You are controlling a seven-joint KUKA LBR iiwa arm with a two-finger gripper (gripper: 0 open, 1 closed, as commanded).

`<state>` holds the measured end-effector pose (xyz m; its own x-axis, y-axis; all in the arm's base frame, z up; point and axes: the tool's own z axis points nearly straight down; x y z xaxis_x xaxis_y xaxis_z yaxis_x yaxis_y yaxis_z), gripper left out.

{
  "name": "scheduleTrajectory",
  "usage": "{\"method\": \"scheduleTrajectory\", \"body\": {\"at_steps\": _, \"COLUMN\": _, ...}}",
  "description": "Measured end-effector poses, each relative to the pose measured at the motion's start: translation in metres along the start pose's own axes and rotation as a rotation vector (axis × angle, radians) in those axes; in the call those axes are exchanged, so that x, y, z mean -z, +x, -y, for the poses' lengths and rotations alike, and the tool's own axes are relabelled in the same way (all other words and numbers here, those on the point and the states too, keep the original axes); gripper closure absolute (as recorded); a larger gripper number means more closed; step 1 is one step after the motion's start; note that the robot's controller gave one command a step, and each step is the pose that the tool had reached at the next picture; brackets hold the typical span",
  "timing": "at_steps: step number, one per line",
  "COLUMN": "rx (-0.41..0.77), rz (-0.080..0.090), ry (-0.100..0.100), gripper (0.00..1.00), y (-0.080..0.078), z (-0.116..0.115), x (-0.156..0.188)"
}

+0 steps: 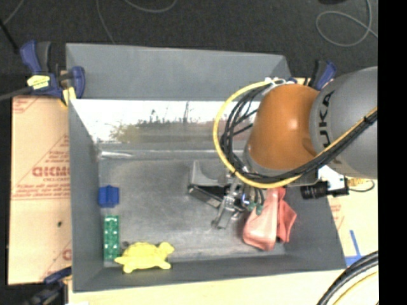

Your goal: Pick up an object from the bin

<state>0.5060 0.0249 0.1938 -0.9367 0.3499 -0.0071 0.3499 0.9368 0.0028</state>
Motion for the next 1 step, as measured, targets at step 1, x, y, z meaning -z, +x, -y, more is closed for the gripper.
{"method": "scheduleTrajectory", "body": {"at_steps": 1, "rx": 0.041, "rz": -0.002, "ry": 0.000, "gripper": 0.00, "y": -0.0015, "z": -0.0040, "x": -0.0060}}
